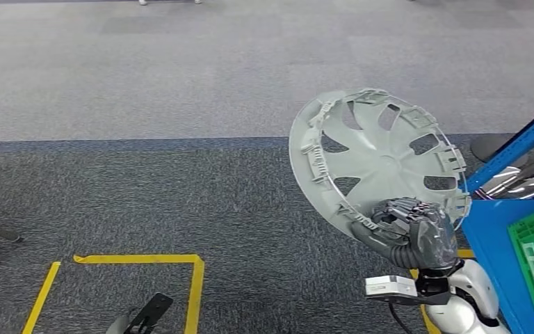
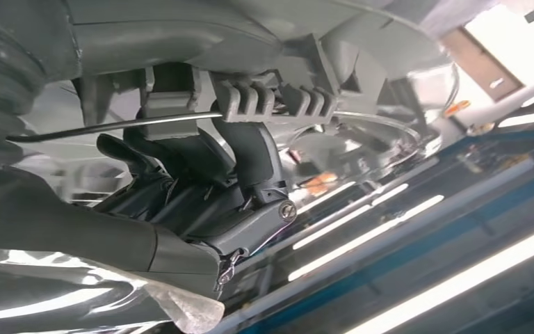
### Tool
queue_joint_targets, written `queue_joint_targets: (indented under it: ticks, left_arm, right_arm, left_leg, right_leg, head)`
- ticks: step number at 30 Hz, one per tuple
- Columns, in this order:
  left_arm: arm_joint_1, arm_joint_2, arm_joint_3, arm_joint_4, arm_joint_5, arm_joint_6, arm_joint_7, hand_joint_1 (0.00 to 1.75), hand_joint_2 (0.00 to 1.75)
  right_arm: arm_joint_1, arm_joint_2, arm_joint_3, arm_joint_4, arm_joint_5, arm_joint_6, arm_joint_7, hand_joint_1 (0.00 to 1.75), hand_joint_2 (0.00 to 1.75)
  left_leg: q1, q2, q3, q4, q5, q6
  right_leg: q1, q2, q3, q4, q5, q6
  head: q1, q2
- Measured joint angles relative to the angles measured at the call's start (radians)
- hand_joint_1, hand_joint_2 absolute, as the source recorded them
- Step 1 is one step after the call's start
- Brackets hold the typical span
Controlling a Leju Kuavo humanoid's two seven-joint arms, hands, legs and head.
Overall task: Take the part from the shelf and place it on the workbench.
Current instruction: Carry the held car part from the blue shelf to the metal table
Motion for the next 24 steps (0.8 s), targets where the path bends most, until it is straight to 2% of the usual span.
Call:
queue_joint_targets:
  ticks: [1, 2, 3, 4, 5, 6, 8, 9, 10, 12, 14, 15, 16, 17, 19, 21, 23, 24]
  left_arm:
    - [0.001, 0.000, -0.001, 0.000, 0.000, 0.000, 0.002, 0.00, 1.75]
    - [0.002, 0.000, -0.002, 0.000, 0.000, 0.000, 0.002, 0.00, 1.75]
    - [0.001, 0.000, -0.004, 0.000, -0.001, 0.000, 0.003, 0.00, 1.75]
    - [0.000, 0.000, -0.005, 0.000, -0.001, 0.000, 0.003, 0.00, 1.75]
    - [0.000, 0.001, -0.006, 0.000, -0.001, 0.000, 0.003, 0.00, 1.75]
    - [0.001, 0.001, -0.006, 0.000, -0.001, 0.000, 0.004, 0.00, 1.75]
    - [0.006, 0.003, -0.007, 0.000, -0.001, 0.001, 0.005, 0.00, 1.75]
    - [0.007, 0.004, -0.007, 0.000, -0.001, 0.001, 0.006, 0.00, 1.75]
    - [0.007, 0.005, -0.007, 0.000, -0.001, 0.001, 0.007, 0.00, 1.75]
    - [0.004, 0.005, -0.008, 0.000, -0.001, 0.000, 0.008, 0.00, 1.75]
    - [0.004, 0.005, -0.010, 0.000, -0.001, -0.001, 0.014, 0.00, 1.75]
    - [0.005, 0.004, -0.010, 0.000, 0.000, -0.002, 0.019, 0.00, 1.75]
    - [0.007, 0.004, -0.011, 0.000, 0.000, -0.002, 0.022, 0.00, 1.75]
    - [0.008, 0.004, -0.011, 0.000, 0.001, -0.002, 0.025, 0.00, 1.75]
    - [0.006, 0.004, -0.013, 0.000, 0.000, -0.002, 0.027, 0.00, 1.75]
    - [0.000, 0.002, -0.014, 0.000, 0.000, -0.002, 0.024, 0.00, 1.75]
    - [0.000, 0.001, -0.014, 0.000, 0.002, -0.003, 0.015, 0.00, 1.75]
    - [0.003, 0.001, -0.014, 0.000, 0.005, -0.004, 0.010, 0.00, 1.75]
  right_arm:
    - [0.001, 0.000, -0.001, 0.000, 0.001, 0.000, 0.000, 1.75, 1.75]
    - [0.001, 0.000, -0.001, 0.000, 0.001, 0.000, 0.001, 1.75, 1.75]
    - [0.001, 0.000, -0.002, 0.000, 0.001, 0.000, 0.001, 1.75, 1.75]
    - [0.002, 0.000, -0.002, -0.001, 0.001, 0.000, 0.001, 1.75, 1.75]
    - [0.003, 0.000, -0.002, -0.003, 0.001, 0.000, 0.001, 1.75, 1.75]
    - [0.003, 0.000, -0.002, -0.004, 0.001, 0.000, 0.001, 1.75, 1.75]
    - [0.003, 0.000, -0.002, -0.006, 0.002, -0.001, 0.001, 1.75, 1.75]
    - [0.002, 0.000, -0.002, -0.007, 0.001, -0.001, 0.002, 1.75, 1.75]
    - [0.002, 0.000, -0.003, -0.008, 0.002, -0.001, 0.003, 1.75, 1.75]
    - [0.003, -0.001, -0.004, -0.012, 0.002, -0.001, 0.004, 1.75, 1.75]
    - [0.003, -0.001, -0.004, -0.013, 0.003, 0.000, 0.005, 1.75, 1.75]
    - [0.003, -0.001, -0.004, -0.013, 0.004, 0.000, 0.005, 1.75, 1.75]
    - [0.003, -0.001, -0.004, -0.013, 0.004, 0.000, 0.006, 1.75, 1.75]
    - [0.003, -0.001, -0.004, -0.013, 0.005, 0.000, 0.006, 1.75, 1.75]
    - [0.000, -0.001, -0.004, -0.013, 0.007, 0.000, 0.006, 1.75, 1.75]
    - [-0.003, -0.001, -0.004, -0.013, 0.010, 0.000, 0.007, 1.75, 1.75]
    - [-0.004, -0.001, -0.003, -0.013, 0.012, -0.001, 0.008, 1.75, 1.75]
    - [-0.004, -0.001, -0.003, -0.013, 0.013, -0.002, 0.009, 1.75, 1.75]
  left_leg:
    - [0.001, -0.015, 0.002, 0.001, -0.001, -0.001]
    - [0.002, -0.029, 0.004, 0.003, -0.003, -0.004]
    - [0.002, -0.043, 0.004, 0.007, -0.006, -0.008]
    - [0.003, -0.057, 0.002, 0.014, -0.009, -0.013]
    - [0.004, -0.069, -0.002, 0.019, -0.011, -0.018]
    - [0.005, -0.080, -0.007, 0.021, -0.010, -0.023]
    - [0.007, -0.093, -0.012, 0.022, -0.009, -0.032]
    - [0.005, -0.079, -0.015, 0.030, -0.015, -0.038]
    - [0.004, -0.055, -0.025, 0.054, -0.030, -0.043]
    - [0.006, 0.004, -0.073, 0.158, -0.081, -0.055]
    - [0.012, 0.024, -0.128, 0.269, -0.118, -0.060]
    - [0.013, 0.026, -0.138, 0.287, -0.114, -0.061]
    - [0.014, 0.028, -0.130, 0.269, -0.092, -0.059]
    - [0.013, 0.032, -0.107, 0.218, -0.058, -0.054]
    - [0.002, 0.069, -0.049, 0.097, -0.002, -0.039]
    - [-0.012, 0.098, -0.021, 0.033, 0.004, -0.024]
    - [-0.013, 0.084, -0.014, 0.015, -0.002, -0.014]
    - [-0.010, 0.072, -0.008, 0.006, 0.001, -0.011]
  right_leg:
    - [-0.001, 0.002, 0.005, -0.029, 0.033, 0.000]
    - [-0.003, 0.010, 0.027, -0.091, 0.077, 0.001]
    - [-0.006, 0.030, 0.053, -0.155, 0.110, 0.001]
    - [-0.009, 0.050, 0.079, -0.211, 0.131, 0.001]
    - [-0.011, 0.066, 0.096, -0.245, 0.139, 0.001]
    - [-0.011, 0.073, 0.104, -0.256, 0.135, -0.001]
    - [-0.010, 0.055, 0.111, -0.261, 0.136, -0.008]
    - [-0.011, 0.044, 0.115, -0.263, 0.136, -0.013]
    - [-0.011, 0.031, 0.118, -0.266, 0.135, -0.018]
    - [-0.009, 0.005, 0.125, -0.267, 0.131, -0.028]
    - [-0.005, -0.020, 0.129, -0.267, 0.126, -0.033]
    - [-0.004, -0.032, 0.132, -0.267, 0.123, -0.034]
    - [-0.002, -0.043, 0.135, -0.267, 0.121, -0.034]
    - [-0.001, -0.054, 0.139, -0.268, 0.117, -0.034]
    - [0.003, -0.075, 0.148, -0.269, 0.110, -0.032]
    - [0.008, -0.096, 0.152, -0.271, 0.106, -0.025]
    - [0.010, -0.117, 0.157, -0.277, 0.102, -0.015]
    - [0.009, -0.109, 0.160, -0.276, 0.097, -0.010]
  head:
    - [0.000, 0.000]
    - [0.000, 0.000]
    - [0.000, 0.000]
    - [-0.001, 0.000]
    - [-0.001, 0.000]
    - [-0.001, 0.000]
    - [-0.002, 0.000]
    - [-0.004, 0.000]
    - [-0.008, 0.000]
    - [-0.015, 0.000]
    - [-0.015, 0.000]
    - [-0.015, 0.000]
    - [-0.015, 0.000]
    - [-0.015, 0.000]
    - [-0.015, 0.000]
    - [-0.015, 0.000]
    - [-0.015, 0.000]
    - [-0.014, 0.000]
